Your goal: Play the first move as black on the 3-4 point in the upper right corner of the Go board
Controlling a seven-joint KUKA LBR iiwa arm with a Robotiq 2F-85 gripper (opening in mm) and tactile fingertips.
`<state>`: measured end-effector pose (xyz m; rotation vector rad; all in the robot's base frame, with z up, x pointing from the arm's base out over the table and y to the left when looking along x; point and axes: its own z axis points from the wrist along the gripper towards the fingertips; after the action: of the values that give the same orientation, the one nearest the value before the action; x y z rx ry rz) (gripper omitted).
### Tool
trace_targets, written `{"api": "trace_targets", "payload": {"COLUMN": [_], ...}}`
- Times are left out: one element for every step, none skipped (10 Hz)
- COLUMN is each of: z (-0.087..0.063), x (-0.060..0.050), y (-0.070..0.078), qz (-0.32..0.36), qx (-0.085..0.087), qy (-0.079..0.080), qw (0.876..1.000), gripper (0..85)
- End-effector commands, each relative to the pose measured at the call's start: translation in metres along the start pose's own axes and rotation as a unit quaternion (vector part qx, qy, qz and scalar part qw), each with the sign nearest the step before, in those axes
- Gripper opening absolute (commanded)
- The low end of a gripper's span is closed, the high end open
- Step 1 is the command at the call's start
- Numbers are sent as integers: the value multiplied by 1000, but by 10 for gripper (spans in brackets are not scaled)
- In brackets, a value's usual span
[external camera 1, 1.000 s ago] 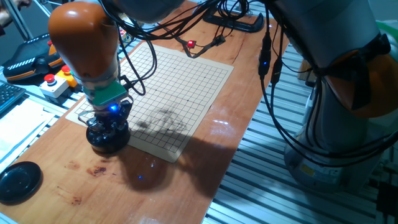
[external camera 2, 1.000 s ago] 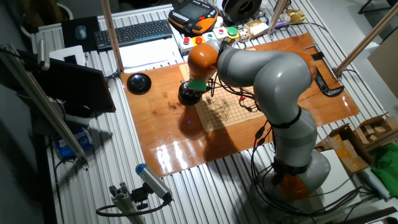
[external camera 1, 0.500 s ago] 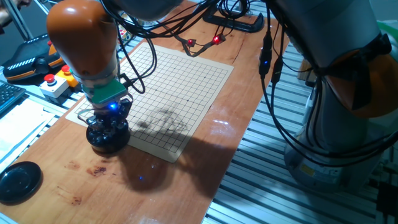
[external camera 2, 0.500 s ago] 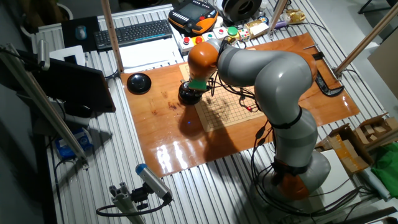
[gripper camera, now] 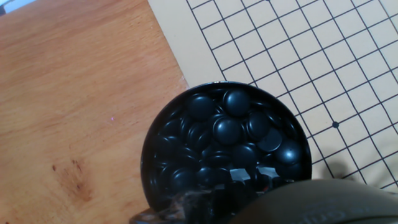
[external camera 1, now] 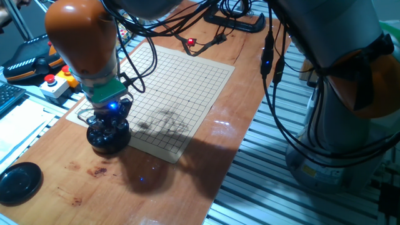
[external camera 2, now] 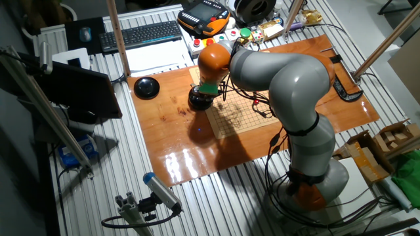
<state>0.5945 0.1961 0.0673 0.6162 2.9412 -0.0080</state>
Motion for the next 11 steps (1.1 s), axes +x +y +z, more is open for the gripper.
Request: {"api": "trace_targets", "payload": {"z": [-1, -2, -3, -5, -6, -7, -8, -10, -13, -17, -21], "x": [0, -1, -2, -2, -3, -4, -4, -5, -5, -4, -3], "y": [0, 0, 0, 0, 0, -1, -2, -3, -4, -6, -7], "qz": [0, 0, -1, -1, -1, -1, -1, -1, -1, -1, 1], "qx": [0, 1, 0, 1, 2, 3, 2, 0, -2, -4, -7], "qy": [1, 0, 3, 5, 4, 4, 4, 5, 7, 9, 11], "qw": [1000, 1000, 1000, 1000, 1000, 1000, 1000, 1000, 1000, 1000, 1000], "gripper": [163, 177, 93, 87, 110, 120, 113, 93, 50, 10, 10]}}
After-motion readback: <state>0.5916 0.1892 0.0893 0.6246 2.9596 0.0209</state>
